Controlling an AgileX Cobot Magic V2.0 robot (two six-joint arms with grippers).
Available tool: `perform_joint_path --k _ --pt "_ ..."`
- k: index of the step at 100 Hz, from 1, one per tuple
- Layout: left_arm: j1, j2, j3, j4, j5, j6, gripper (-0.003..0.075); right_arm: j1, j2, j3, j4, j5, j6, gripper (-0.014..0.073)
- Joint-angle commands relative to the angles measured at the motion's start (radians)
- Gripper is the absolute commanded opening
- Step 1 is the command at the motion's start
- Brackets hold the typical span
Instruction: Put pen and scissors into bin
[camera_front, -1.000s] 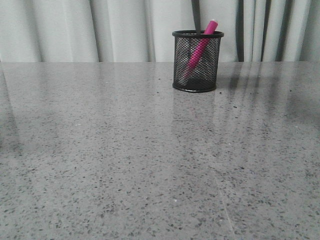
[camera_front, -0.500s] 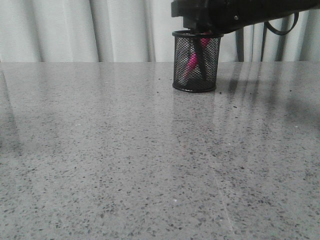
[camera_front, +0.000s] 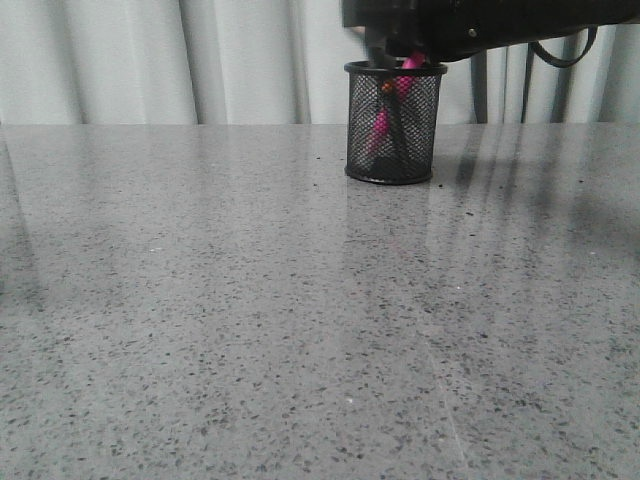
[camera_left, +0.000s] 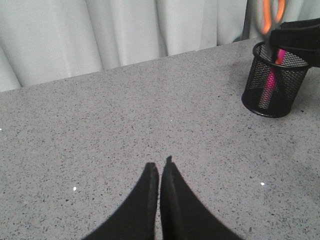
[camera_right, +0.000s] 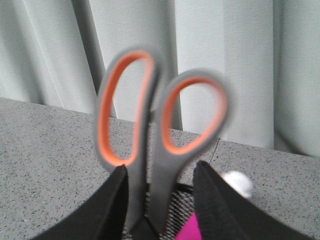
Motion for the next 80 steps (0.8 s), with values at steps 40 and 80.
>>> perform_joint_path --k 40,80 --pt "0.004 -0.009 -0.028 -0.037 -0.036 -0.008 -0.0019 -0.005 -0.261 -0.024 -0.009 -0.037 -0.056 0.0182" --pt "0.004 -0.064 0.009 -0.047 -0.157 -0.002 -0.0019 -0.121 -0.597 0.155 -0.009 0.14 -0.117 -0.0076"
